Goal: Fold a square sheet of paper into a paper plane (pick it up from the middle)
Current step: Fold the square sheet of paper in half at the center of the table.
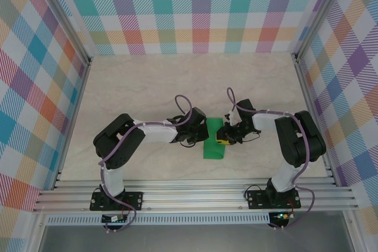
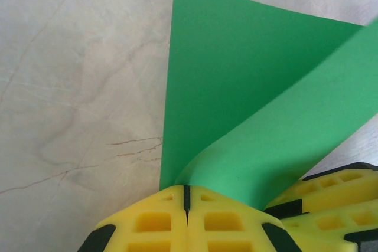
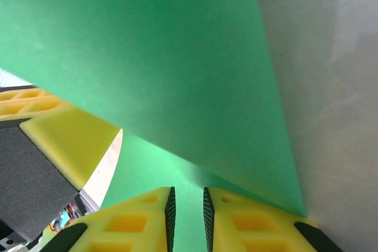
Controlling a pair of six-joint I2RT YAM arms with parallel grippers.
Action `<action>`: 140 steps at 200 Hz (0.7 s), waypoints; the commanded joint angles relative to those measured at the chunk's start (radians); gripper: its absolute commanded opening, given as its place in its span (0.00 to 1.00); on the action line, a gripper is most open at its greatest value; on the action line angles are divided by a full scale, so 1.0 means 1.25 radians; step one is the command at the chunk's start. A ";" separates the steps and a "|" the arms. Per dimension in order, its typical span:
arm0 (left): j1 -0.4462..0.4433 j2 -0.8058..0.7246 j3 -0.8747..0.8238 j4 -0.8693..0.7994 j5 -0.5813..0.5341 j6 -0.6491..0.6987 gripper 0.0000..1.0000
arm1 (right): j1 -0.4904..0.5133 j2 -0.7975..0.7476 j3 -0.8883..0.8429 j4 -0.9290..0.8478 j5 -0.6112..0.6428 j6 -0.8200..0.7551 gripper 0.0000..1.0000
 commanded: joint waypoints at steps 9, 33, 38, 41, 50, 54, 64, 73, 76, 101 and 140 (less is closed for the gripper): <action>-0.015 0.035 0.008 -0.059 -0.003 0.016 0.00 | -0.010 0.005 -0.018 -0.006 0.028 -0.013 0.24; -0.016 0.036 0.010 -0.062 0.000 0.018 0.00 | -0.012 -0.069 -0.018 -0.024 -0.003 -0.007 0.25; -0.015 0.036 0.011 -0.062 0.000 0.019 0.00 | -0.011 -0.091 -0.019 -0.025 -0.011 -0.007 0.25; -0.015 0.036 0.011 -0.062 0.001 0.020 0.00 | -0.012 -0.104 -0.020 -0.027 -0.014 -0.008 0.25; -0.016 0.037 0.012 -0.063 0.000 0.019 0.00 | -0.012 -0.133 -0.026 -0.028 -0.026 -0.006 0.25; -0.015 0.037 0.012 -0.063 0.001 0.019 0.00 | -0.012 -0.143 -0.030 -0.029 -0.031 -0.004 0.25; -0.016 0.037 0.011 -0.064 0.002 0.019 0.00 | -0.013 -0.158 -0.038 -0.034 -0.041 0.000 0.25; -0.016 0.038 0.013 -0.063 0.003 0.020 0.00 | -0.012 -0.159 -0.051 -0.026 -0.053 0.006 0.25; -0.016 0.038 0.013 -0.063 0.003 0.020 0.00 | -0.011 -0.157 -0.056 -0.023 -0.058 0.008 0.25; -0.017 0.038 0.013 -0.063 0.003 0.021 0.00 | -0.013 -0.121 -0.097 0.026 -0.080 0.040 0.24; -0.018 0.038 0.013 -0.064 0.003 0.022 0.00 | -0.012 -0.099 -0.128 0.026 -0.008 0.057 0.24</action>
